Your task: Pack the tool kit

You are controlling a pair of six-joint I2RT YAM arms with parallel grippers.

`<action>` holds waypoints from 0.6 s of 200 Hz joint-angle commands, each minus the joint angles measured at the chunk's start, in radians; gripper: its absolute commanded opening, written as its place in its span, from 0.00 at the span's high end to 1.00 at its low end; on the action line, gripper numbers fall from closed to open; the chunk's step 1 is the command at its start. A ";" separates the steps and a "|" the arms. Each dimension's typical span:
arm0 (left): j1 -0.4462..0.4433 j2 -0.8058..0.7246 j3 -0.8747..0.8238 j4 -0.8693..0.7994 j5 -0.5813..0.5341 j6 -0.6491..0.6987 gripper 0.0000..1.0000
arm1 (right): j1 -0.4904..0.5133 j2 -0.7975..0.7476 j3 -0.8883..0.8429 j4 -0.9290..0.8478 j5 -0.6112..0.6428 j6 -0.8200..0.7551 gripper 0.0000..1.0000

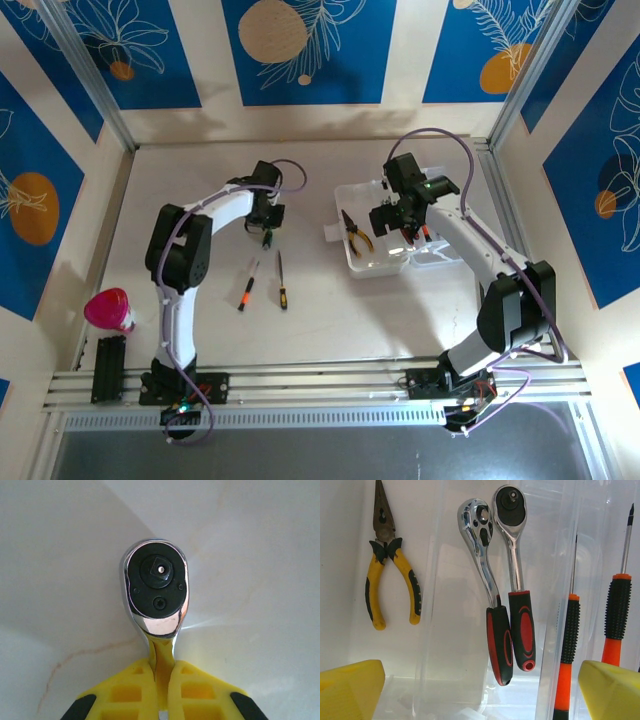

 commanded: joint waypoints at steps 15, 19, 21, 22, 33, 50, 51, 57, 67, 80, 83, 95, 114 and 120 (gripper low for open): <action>0.011 -0.142 -0.037 -0.060 0.119 -0.012 1.00 | 0.002 -0.048 -0.024 0.012 -0.046 0.019 0.01; 0.011 -0.158 -0.039 -0.057 0.133 -0.016 1.00 | 0.002 -0.052 -0.027 0.015 -0.055 0.021 0.01; 0.010 -0.165 -0.040 -0.055 0.139 -0.018 1.00 | 0.001 -0.054 -0.026 0.017 -0.060 0.020 0.01; 0.011 -0.168 -0.040 -0.054 0.143 -0.019 1.00 | 0.001 -0.055 -0.028 0.017 -0.063 0.022 0.01; 0.011 -0.203 -0.043 -0.044 0.182 -0.032 1.00 | -0.004 -0.069 -0.034 0.031 -0.103 0.027 0.01; 0.011 -0.257 -0.052 -0.020 0.253 -0.058 1.00 | -0.012 -0.095 -0.045 0.063 -0.191 0.043 0.01; 0.012 -0.259 -0.052 -0.018 0.258 -0.060 1.00 | -0.013 -0.096 -0.045 0.065 -0.196 0.045 0.01; 0.011 -0.276 -0.059 -0.003 0.290 -0.072 1.00 | -0.016 -0.108 -0.049 0.078 -0.231 0.052 0.01; 0.009 -0.307 -0.073 0.029 0.340 -0.097 1.00 | -0.018 -0.121 -0.056 0.101 -0.282 0.064 0.01; 0.008 -0.344 -0.096 0.079 0.400 -0.137 1.00 | -0.018 -0.129 -0.063 0.133 -0.357 0.085 0.01; 0.007 -0.351 -0.103 0.090 0.411 -0.146 1.00 | -0.017 -0.130 -0.065 0.141 -0.378 0.092 0.01; 0.002 -0.382 -0.125 0.143 0.445 -0.185 1.00 | -0.010 -0.134 -0.080 0.185 -0.460 0.120 0.01; -0.008 -0.422 -0.165 0.240 0.498 -0.254 1.00 | 0.002 -0.128 -0.114 0.283 -0.587 0.160 0.01; -0.013 -0.432 -0.180 0.272 0.515 -0.276 1.00 | 0.006 -0.123 -0.119 0.312 -0.621 0.176 0.01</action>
